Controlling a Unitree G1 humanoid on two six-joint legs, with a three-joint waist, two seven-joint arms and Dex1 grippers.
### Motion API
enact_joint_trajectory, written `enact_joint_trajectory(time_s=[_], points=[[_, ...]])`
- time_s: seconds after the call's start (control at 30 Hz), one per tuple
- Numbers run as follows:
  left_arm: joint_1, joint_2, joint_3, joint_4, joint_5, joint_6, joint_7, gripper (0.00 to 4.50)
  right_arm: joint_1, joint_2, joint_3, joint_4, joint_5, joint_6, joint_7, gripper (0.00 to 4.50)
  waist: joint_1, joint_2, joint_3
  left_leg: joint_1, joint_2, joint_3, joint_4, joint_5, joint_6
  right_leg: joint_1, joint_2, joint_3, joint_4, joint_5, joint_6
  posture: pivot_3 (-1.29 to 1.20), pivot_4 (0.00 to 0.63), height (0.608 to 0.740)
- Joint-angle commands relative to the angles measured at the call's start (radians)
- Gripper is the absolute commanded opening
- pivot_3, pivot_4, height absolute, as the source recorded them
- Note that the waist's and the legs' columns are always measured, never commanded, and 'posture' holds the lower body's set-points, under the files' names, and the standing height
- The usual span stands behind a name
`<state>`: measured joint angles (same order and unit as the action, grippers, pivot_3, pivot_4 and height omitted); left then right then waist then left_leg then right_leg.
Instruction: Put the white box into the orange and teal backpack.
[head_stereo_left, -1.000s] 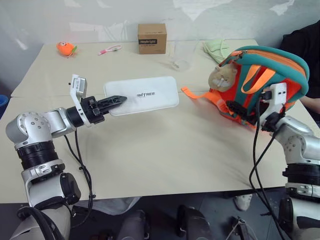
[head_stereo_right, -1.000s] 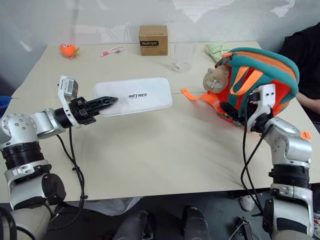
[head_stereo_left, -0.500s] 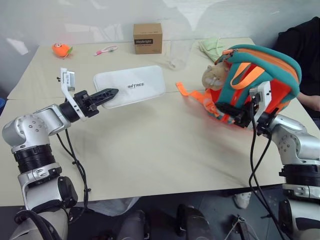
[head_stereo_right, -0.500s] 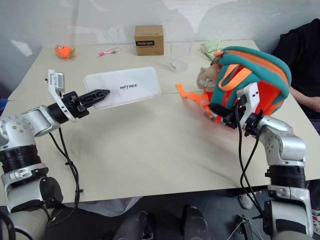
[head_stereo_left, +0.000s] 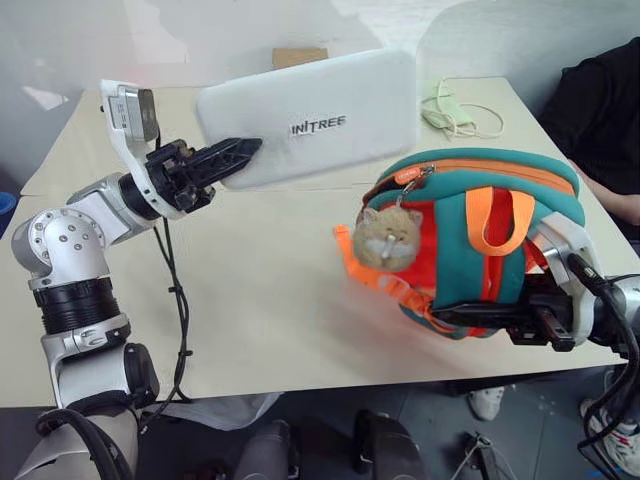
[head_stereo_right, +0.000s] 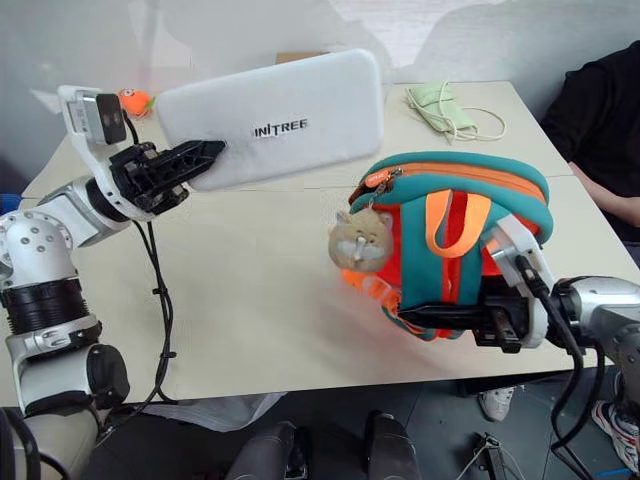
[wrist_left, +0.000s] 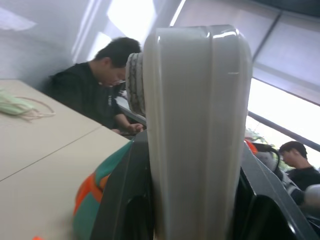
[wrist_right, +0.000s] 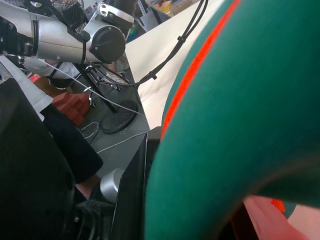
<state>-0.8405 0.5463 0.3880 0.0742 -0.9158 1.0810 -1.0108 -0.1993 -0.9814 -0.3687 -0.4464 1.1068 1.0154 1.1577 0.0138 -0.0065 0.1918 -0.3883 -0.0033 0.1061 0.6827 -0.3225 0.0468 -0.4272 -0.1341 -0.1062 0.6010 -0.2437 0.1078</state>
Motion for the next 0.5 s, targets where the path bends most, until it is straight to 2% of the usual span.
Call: enact_joint_trajectory(time_s=[0.03, 0.3, 0.5], points=[[0.007, -0.016, -0.033, -0.049, 0.022, -0.122, -0.012, 1.28, 0.045, -0.062, -0.099, -0.035, 0.084, 0.036, 0.039, 0.03, 0.008, 0.000, 0.000, 0.000, 0.000, 0.000, 0.000, 0.000, 0.000, 0.000, 0.000, 0.000, 0.000, 0.000, 0.000, 0.00, 0.150, 0.740], [-0.008, -0.011, -0.072, 0.004, 0.045, -0.248, -0.054, 1.28, 0.131, -0.140, -0.218, -0.060, 0.171, 0.075, 0.073, 0.03, 0.013, -0.001, 0.001, -0.001, 0.000, 0.000, 0.000, 0.000, 0.001, 0.000, 0.000, 0.000, -0.001, 0.000, 0.000, 0.00, 0.150, 0.740], [0.051, 0.060, -0.167, -0.025, 0.090, -0.301, -0.191, 1.28, 0.099, -0.134, -0.208, -0.019, 0.192, 0.066, 0.021, 0.03, 0.010, -0.002, 0.001, -0.001, 0.000, 0.000, 0.000, -0.001, 0.001, 0.000, 0.000, 0.000, -0.001, 0.000, 0.000, 0.00, 0.150, 0.740]])
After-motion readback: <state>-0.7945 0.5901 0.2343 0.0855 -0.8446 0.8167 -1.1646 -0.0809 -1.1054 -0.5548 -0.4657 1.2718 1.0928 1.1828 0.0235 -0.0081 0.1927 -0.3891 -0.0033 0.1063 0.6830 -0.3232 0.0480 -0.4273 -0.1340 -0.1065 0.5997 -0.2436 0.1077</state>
